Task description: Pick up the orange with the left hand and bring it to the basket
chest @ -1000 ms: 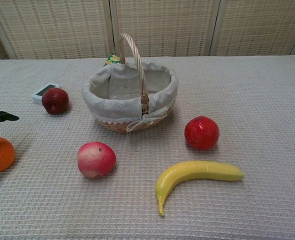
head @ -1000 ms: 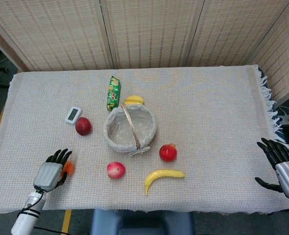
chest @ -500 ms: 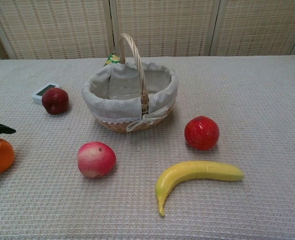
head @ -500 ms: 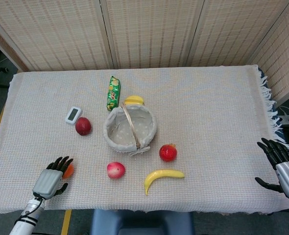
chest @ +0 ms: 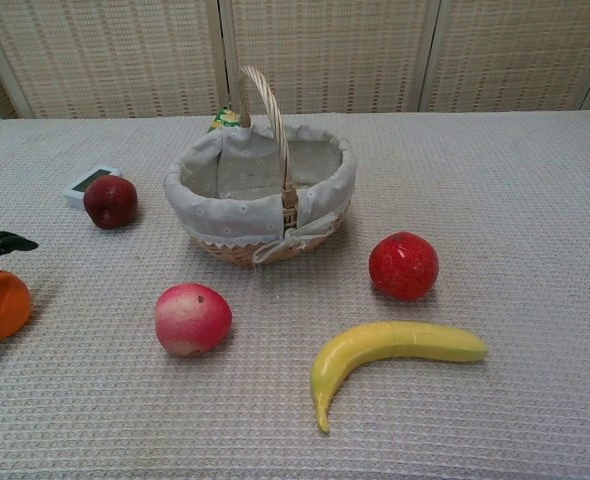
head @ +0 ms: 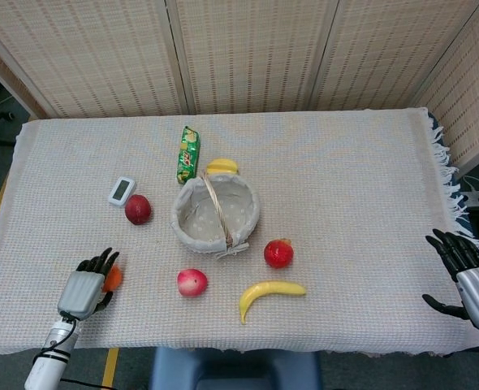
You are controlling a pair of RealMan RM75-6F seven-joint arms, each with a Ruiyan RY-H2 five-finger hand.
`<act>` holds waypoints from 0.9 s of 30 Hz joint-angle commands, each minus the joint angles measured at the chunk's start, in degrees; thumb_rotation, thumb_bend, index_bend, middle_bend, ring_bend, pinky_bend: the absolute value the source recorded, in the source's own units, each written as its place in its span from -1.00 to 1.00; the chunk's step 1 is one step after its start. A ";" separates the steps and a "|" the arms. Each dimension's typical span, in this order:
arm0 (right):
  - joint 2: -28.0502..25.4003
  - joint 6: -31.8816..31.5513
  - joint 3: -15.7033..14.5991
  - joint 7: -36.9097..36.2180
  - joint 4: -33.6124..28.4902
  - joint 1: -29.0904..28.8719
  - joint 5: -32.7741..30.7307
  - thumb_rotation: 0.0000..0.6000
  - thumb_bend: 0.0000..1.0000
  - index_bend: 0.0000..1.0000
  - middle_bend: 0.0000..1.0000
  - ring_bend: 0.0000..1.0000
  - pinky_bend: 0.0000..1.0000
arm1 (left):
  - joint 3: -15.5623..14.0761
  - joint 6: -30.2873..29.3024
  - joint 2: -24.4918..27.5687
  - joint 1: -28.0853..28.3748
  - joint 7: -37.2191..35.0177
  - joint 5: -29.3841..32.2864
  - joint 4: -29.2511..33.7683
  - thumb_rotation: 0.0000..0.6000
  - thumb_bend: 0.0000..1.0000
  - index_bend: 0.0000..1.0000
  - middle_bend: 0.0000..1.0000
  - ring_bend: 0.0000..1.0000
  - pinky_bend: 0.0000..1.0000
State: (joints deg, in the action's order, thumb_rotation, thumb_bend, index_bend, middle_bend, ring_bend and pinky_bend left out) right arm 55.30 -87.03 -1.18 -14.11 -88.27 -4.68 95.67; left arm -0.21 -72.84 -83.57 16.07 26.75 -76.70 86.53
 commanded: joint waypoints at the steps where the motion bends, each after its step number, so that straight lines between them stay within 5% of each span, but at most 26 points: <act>1: -0.01 -0.07 -0.03 -0.02 0.01 0.03 0.05 1.00 -0.91 -1.00 -1.00 -1.00 -0.83 | 1.33 -6.09 -4.12 -1.30 0.42 -3.58 -5.02 1.00 -0.24 -0.76 -0.52 -0.07 -0.04; 8: 0.02 -0.12 0.00 -0.07 0.05 0.02 0.02 1.00 -0.91 -1.00 -1.00 -1.00 -0.83 | 1.57 -6.44 -4.00 -1.52 0.04 -3.86 -4.71 1.00 -0.25 -0.43 -0.29 0.16 0.08; 15: -0.04 0.25 -0.09 0.02 -0.02 -0.12 -0.01 1.00 -0.91 -1.00 -1.00 -1.00 -0.83 | 4.72 -13.69 -4.86 -1.93 2.95 -6.99 -3.99 1.00 -0.25 -0.41 -0.27 0.18 0.09; 22: -0.16 -0.20 0.14 -0.90 0.12 -0.09 -0.15 1.00 -0.91 -1.00 -1.00 -1.00 -0.83 | 4.86 -13.56 -3.15 -1.71 5.07 -7.81 -0.19 1.00 -0.25 -0.41 -0.28 0.18 0.09; 27: -0.09 0.66 0.29 -0.74 0.07 -0.53 -0.53 1.00 -0.91 -1.00 -1.00 -1.00 -0.83 | 7.74 -15.14 -4.50 0.82 5.27 -11.07 -0.46 1.00 -0.24 -0.41 -0.28 0.19 0.09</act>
State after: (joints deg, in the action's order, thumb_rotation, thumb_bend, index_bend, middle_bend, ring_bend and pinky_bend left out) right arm 55.19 -86.41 -0.91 -14.88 -88.18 -5.17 95.18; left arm 6.31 -87.25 -87.38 15.71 31.90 -86.36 86.38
